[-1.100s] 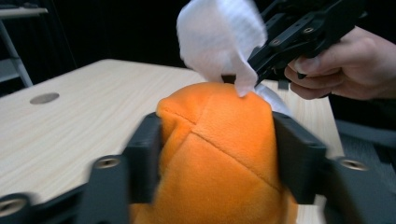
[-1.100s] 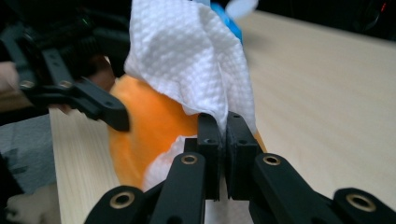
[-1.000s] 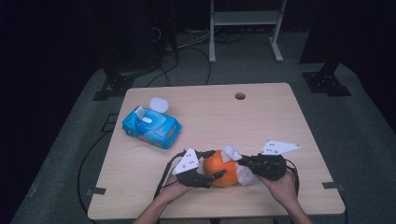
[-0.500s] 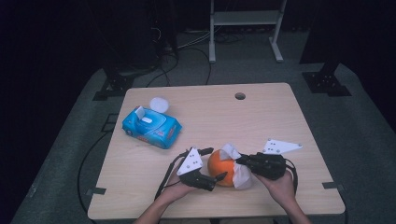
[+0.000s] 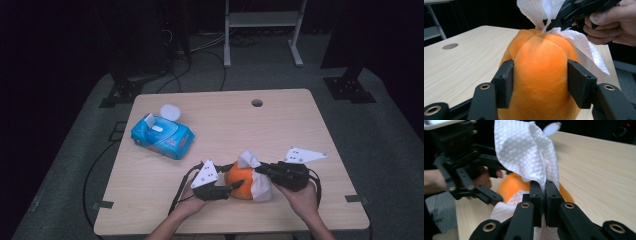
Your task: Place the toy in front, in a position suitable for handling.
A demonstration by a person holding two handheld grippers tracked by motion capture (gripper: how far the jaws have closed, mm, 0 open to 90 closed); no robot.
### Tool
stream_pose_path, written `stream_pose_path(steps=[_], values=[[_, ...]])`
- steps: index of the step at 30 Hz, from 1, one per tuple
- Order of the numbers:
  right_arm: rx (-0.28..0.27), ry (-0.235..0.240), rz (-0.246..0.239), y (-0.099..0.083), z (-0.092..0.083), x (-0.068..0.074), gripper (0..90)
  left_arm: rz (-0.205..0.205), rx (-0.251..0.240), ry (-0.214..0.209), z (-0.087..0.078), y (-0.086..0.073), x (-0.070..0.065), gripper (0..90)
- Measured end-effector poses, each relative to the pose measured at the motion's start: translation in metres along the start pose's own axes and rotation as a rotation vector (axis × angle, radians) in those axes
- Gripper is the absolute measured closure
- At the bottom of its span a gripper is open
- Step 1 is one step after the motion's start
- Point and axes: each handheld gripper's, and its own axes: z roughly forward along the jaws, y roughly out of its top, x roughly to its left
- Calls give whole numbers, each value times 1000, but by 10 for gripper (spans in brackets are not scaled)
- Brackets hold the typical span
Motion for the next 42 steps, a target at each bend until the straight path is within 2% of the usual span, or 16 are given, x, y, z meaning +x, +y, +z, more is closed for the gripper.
stream_pose_path(steps=[1,5,9,11,15,18,21,25,27,29,31,32,34,37,39,42], values=[[-4,-4,14,0,-2,-1,853,-3,-3,-1,1,0,-1,434],[-47,20,-20,8,-5,11,852,4,-2,-1,3,1,-4,435],[-7,23,-70,9,3,19,853,-4,-4,-9,1,2,-4,434],[-5,30,-47,5,4,12,856,-18,-32,-28,-1,1,-3,446],[-21,-2,-36,8,-4,10,856,2,-26,-32,2,4,-6,454],[-48,43,-79,13,-3,22,855,32,-22,-34,5,5,-12,455],[1,18,-117,12,3,25,855,39,-13,-33,4,3,-12,457],[7,-11,-40,6,0,6,855,28,-14,-32,5,1,-9,453],[-1,-25,-46,8,-2,8,854,33,-13,-36,5,1,-9,449],[-16,7,-69,10,-1,16,854,37,-16,-39,6,0,-10,448],[-2,20,-106,10,5,24,854,41,-10,-38,5,0,-9,448],[9,4,-117,9,7,25,855,38,-11,-38,4,-1,-9,448],[12,-4,-97,8,7,19,855,28,-13,-34,4,-1,-8,445],[-10,-60,-63,6,0,9,855,24,-17,-36,4,-2,-8,441],[-17,-59,-48,5,-2,8,855,24,-14,-39,5,-1,-8,433],[-11,-58,-60,5,0,11,854,22,-14,-43,5,-1,-7,420]])
